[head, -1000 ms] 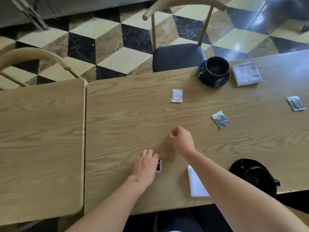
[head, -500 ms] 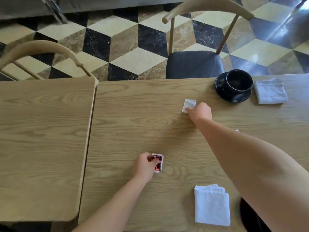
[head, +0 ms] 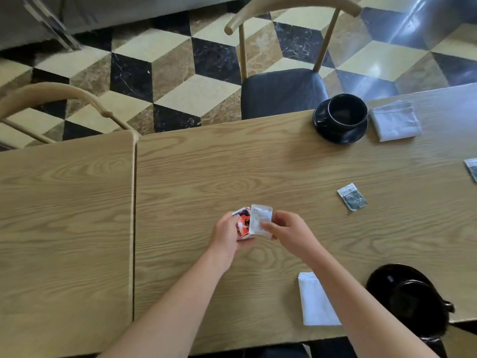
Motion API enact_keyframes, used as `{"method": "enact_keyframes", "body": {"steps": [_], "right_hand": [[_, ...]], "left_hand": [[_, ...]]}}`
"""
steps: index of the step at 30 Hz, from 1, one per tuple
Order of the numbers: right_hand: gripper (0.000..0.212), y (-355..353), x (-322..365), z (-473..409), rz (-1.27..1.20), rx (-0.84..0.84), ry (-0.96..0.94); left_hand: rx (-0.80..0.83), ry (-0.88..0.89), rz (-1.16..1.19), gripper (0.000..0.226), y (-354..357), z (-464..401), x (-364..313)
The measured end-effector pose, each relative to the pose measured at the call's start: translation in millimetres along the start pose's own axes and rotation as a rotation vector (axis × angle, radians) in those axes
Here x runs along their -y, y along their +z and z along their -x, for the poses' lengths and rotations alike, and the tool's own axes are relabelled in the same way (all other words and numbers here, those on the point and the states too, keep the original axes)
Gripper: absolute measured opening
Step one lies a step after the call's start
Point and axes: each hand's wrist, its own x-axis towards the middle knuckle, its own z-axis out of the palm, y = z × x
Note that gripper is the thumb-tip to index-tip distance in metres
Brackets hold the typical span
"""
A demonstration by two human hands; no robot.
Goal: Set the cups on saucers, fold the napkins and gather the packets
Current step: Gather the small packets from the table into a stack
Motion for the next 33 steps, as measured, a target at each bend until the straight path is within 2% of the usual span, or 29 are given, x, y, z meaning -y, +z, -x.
{"method": "enact_keyframes", "body": {"steps": [3,8,10,13,15,18,22,25,29,31,33], "right_hand": [[0.029,0,-5,11,0.16,-0.026,-0.072],[0.027,-23,-10,17,0.129,-0.083,-0.07],[0.021,-43,-20,16,0.095,-0.136,-0.018],[0.012,-92,-44,7,0.185,-0.376,0.068],[0.029,-123,-60,-2,0.318,-0.49,0.148],[0.05,-152,-73,-19,0.36,-0.569,0.253],[0.039,-161,-74,-39,0.393,-0.551,0.32],[0.025,-157,-71,-43,0.352,-0.53,0.369],[0.011,-142,-65,-31,0.253,-0.491,0.341],[0.007,-134,-54,-13,0.098,-0.491,0.284],[0.012,-120,-40,18,-0.152,-0.485,0.22]], "left_hand": [[0.101,-0.037,0.027,0.028,8,6,0],[0.251,0.034,-0.18,0.016,35,12,10],[0.251,0.019,-0.135,0.008,51,13,10],[0.232,-0.002,-0.051,0.009,74,12,9],[0.244,-0.009,-0.025,0.012,85,14,8],[0.257,-0.027,-0.001,0.012,95,19,7],[0.238,-0.01,-0.06,0.012,99,20,3],[0.213,0.005,-0.098,0.01,97,21,0],[0.217,0.006,-0.095,0.011,91,27,0],[0.217,0.018,-0.105,0.014,89,31,2],[0.236,0.015,-0.118,0.015,87,40,4]]}}
